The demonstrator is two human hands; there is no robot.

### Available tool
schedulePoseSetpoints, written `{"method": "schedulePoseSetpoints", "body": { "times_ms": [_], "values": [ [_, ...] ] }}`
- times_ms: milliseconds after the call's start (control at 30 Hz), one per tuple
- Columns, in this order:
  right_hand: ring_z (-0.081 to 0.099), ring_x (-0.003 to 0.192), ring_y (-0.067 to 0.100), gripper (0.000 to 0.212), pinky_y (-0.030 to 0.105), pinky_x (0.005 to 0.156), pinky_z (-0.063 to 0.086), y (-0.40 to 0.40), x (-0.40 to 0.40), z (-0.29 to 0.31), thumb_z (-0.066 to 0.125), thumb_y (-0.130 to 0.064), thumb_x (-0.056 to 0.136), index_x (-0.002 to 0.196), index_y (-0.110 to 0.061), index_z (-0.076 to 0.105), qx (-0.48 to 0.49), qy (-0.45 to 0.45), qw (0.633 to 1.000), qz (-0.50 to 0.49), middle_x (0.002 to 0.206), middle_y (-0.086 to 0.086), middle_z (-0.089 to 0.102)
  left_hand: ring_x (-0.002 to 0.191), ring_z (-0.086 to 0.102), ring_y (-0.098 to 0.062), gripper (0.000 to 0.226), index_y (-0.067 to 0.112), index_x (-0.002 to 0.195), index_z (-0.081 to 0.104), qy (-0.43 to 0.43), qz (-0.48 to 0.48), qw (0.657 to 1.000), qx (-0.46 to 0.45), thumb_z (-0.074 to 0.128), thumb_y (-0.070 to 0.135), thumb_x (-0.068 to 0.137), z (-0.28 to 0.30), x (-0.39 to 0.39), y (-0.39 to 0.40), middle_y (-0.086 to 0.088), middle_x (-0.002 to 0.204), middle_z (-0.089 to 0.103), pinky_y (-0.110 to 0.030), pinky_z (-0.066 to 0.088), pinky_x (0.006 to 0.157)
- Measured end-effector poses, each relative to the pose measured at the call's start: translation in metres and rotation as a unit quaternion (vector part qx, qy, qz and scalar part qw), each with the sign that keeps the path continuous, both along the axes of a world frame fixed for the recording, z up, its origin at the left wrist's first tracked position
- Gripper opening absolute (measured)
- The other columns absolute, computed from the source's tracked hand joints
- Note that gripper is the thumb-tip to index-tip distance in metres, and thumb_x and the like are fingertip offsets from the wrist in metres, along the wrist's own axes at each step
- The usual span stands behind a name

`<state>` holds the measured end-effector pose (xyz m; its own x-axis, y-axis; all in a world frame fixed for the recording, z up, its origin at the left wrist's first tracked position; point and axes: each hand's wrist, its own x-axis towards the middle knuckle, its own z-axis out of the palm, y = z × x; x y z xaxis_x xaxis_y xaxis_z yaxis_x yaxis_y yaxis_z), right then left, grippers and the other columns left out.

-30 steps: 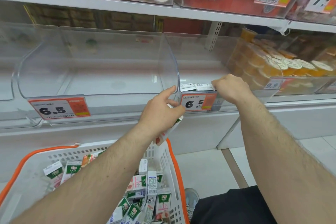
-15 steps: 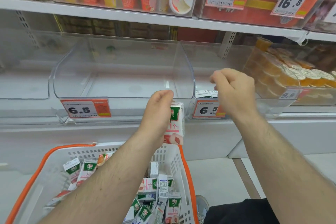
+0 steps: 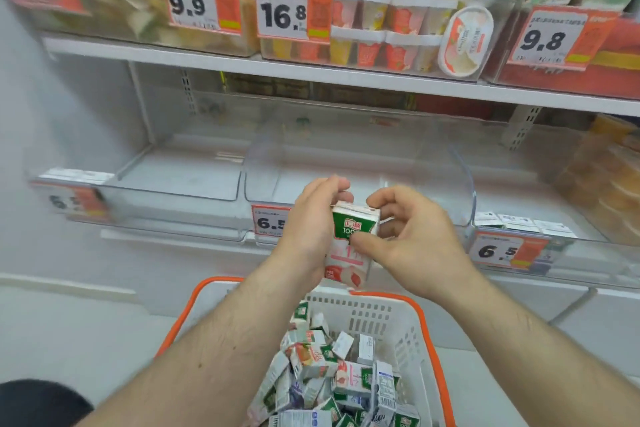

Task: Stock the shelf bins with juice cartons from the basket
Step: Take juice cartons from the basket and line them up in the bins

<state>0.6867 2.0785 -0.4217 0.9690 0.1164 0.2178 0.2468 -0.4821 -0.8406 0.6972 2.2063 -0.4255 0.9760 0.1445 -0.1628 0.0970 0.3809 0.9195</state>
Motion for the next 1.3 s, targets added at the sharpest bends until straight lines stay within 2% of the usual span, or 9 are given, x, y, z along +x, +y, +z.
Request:
{"method": "schedulePoseSetpoints", "body": {
  "times_ms": [200, 400, 533, 600, 667, 867, 1000, 1133, 1300],
  "values": [
    [0.064, 0.067, 0.003, 0.054, 0.032, 0.071, 0.057, 0.087, 0.006, 0.021, 0.083, -0.009, 0.072, 0.100, -0.042, 0.051, 0.006, -0.032, 0.998, 0.057, 0.088, -0.008, 0.067, 0.065, 0.053, -0.011, 0.014, 0.018, 0.084, 0.062, -0.038, 0.149, 0.988, 0.011, 0.051, 0.016, 0.093, 0.019, -0.005, 0.090, 0.004, 0.076, 0.058, -0.025, 0.044, 0.059],
    [0.062, 0.101, 0.016, 0.052, 0.029, 0.094, 0.048, 0.188, 0.030, 0.044, 0.075, -0.021, 0.080, 0.130, -0.022, 0.057, -0.085, -0.127, 0.983, 0.102, 0.116, -0.002, 0.064, 0.082, 0.046, -0.025, 0.006, 0.011, 0.089, 0.051, 0.052, 0.417, 0.907, 0.002, 0.048, 0.016, 0.089, 0.002, -0.005, 0.201, -0.005, 0.081, 0.049, -0.036, 0.040, 0.072],
    [0.056, 0.104, 0.022, 0.032, 0.022, 0.080, 0.037, 0.256, 0.072, 0.040, 0.067, -0.021, 0.083, 0.115, -0.019, 0.063, -0.175, -0.132, 0.964, 0.148, 0.112, 0.004, 0.063, 0.092, 0.060, -0.027, 0.032, 0.017, 0.103, 0.065, 0.145, 0.413, 0.894, -0.098, 0.053, 0.032, 0.077, -0.020, 0.004, 0.238, -0.009, 0.120, 0.061, -0.036, 0.046, 0.088],
    [0.057, 0.104, 0.025, 0.030, 0.027, 0.081, 0.044, 0.283, 0.095, 0.030, 0.066, -0.018, 0.083, 0.113, -0.018, 0.061, -0.186, -0.082, 0.968, 0.147, 0.113, 0.006, 0.063, 0.077, 0.054, -0.013, 0.016, 0.021, 0.088, 0.060, 0.146, 0.370, 0.902, -0.168, 0.051, 0.034, 0.090, -0.020, 0.007, 0.244, 0.003, 0.094, 0.061, -0.029, 0.035, 0.083],
    [0.058, 0.099, 0.025, 0.027, 0.032, 0.078, 0.048, 0.304, 0.112, 0.017, 0.065, -0.016, 0.083, 0.109, -0.016, 0.059, -0.198, -0.027, 0.968, 0.151, 0.110, 0.007, 0.064, 0.072, 0.048, -0.013, 0.026, 0.023, 0.080, 0.054, 0.143, 0.336, 0.904, -0.224, 0.039, 0.033, 0.100, -0.019, 0.010, 0.246, 0.009, 0.080, 0.051, -0.031, 0.032, 0.087],
    [0.062, 0.068, 0.025, 0.018, 0.047, 0.071, 0.058, 0.342, 0.133, -0.017, 0.064, -0.005, 0.067, 0.085, -0.004, 0.066, -0.181, 0.114, 0.956, 0.199, 0.075, 0.010, 0.063, 0.077, 0.055, -0.013, 0.031, 0.026, 0.091, 0.062, 0.139, 0.319, 0.900, -0.261, 0.035, 0.038, 0.099, -0.035, 0.019, 0.257, 0.007, 0.082, 0.062, -0.036, 0.041, 0.089],
    [0.063, 0.067, 0.035, 0.022, 0.044, 0.069, 0.057, 0.348, 0.133, -0.019, 0.055, -0.001, 0.059, 0.080, -0.001, 0.060, -0.107, 0.197, 0.945, 0.239, 0.082, 0.019, 0.055, 0.102, 0.057, -0.015, 0.034, 0.029, 0.118, 0.061, 0.130, 0.317, 0.898, -0.276, 0.037, 0.044, 0.098, -0.041, 0.022, 0.256, 0.005, 0.102, 0.065, -0.044, 0.035, 0.107],
    [0.065, 0.067, 0.033, 0.049, 0.050, 0.084, 0.056, 0.347, 0.135, -0.017, 0.053, -0.011, 0.061, 0.105, 0.008, 0.063, -0.067, 0.274, 0.929, 0.238, 0.092, 0.019, 0.060, 0.118, 0.053, -0.014, 0.036, 0.032, 0.123, 0.059, 0.125, 0.328, 0.899, -0.261, 0.036, 0.042, 0.097, -0.043, 0.020, 0.251, 0.005, 0.120, 0.062, -0.048, 0.033, 0.110],
    [0.061, 0.066, 0.028, 0.042, 0.042, 0.080, 0.057, 0.341, 0.134, -0.011, 0.051, -0.008, 0.077, 0.113, 0.008, 0.063, -0.086, 0.281, 0.922, 0.253, 0.094, 0.016, 0.067, 0.120, 0.053, -0.014, 0.038, 0.032, 0.130, 0.055, 0.128, 0.339, 0.900, -0.241, 0.038, 0.035, 0.095, -0.048, 0.023, 0.249, 0.006, 0.124, 0.062, -0.048, 0.035, 0.107]
  ]
}}
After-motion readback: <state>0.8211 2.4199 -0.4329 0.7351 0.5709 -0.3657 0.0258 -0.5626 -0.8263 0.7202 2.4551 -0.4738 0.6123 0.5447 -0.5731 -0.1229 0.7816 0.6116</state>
